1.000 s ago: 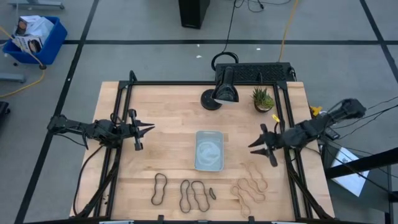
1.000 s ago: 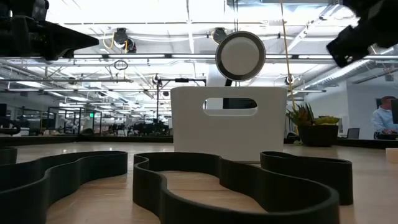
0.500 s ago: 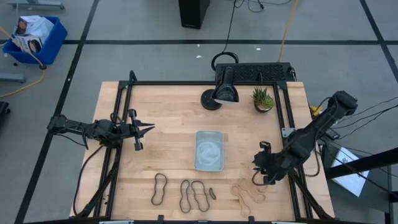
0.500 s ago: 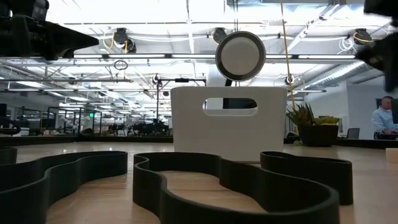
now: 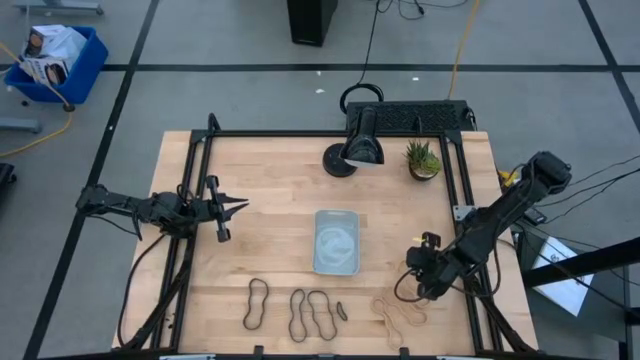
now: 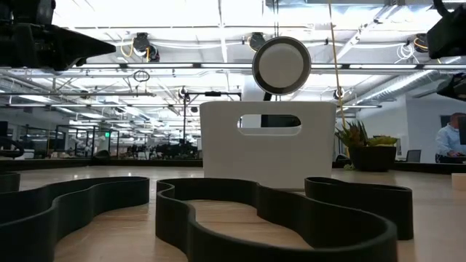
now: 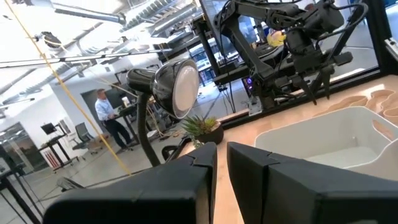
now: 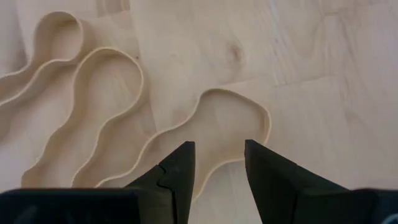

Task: Pick and place rubber bands into bin
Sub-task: Put the brown rubber band into the gray container

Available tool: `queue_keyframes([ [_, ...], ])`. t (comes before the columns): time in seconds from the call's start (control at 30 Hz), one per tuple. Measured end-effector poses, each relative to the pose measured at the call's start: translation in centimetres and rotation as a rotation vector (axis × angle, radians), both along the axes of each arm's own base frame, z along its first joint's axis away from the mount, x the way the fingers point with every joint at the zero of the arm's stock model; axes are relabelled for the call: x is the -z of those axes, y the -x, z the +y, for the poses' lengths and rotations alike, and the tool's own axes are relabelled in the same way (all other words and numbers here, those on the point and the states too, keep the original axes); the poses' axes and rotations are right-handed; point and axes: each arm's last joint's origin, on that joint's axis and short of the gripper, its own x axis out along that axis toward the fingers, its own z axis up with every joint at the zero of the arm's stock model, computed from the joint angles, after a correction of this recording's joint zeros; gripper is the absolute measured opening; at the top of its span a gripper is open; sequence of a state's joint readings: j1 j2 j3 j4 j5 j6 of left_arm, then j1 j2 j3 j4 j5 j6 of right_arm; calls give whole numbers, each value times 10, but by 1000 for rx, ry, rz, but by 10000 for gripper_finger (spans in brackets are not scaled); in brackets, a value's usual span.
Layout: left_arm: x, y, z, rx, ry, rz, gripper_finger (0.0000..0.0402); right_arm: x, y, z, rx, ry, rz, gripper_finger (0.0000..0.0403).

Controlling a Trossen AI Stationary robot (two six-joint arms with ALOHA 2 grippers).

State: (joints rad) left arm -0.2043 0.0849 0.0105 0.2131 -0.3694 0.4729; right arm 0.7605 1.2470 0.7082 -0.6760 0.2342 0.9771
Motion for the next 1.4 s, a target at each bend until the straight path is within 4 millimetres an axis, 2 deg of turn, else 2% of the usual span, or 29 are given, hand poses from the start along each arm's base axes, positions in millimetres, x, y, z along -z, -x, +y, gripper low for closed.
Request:
queue_keyframes([
  [0.27, 0, 0, 0, 1, 4, -1, 47, 15, -2, 2, 30, 55, 76, 133],
  [0.47, 0, 0, 0, 1, 4, -1, 47, 22, 3, 1, 89, 51, 194, 133],
  [1.2, 0, 0, 0, 4, 31, -5, 47, 23, -4, 7, 114, -15, 142, 132],
  [1.4, 0, 0, 0, 4, 32, -5, 47, 36, 0, 4, 154, -44, 133, 132],
])
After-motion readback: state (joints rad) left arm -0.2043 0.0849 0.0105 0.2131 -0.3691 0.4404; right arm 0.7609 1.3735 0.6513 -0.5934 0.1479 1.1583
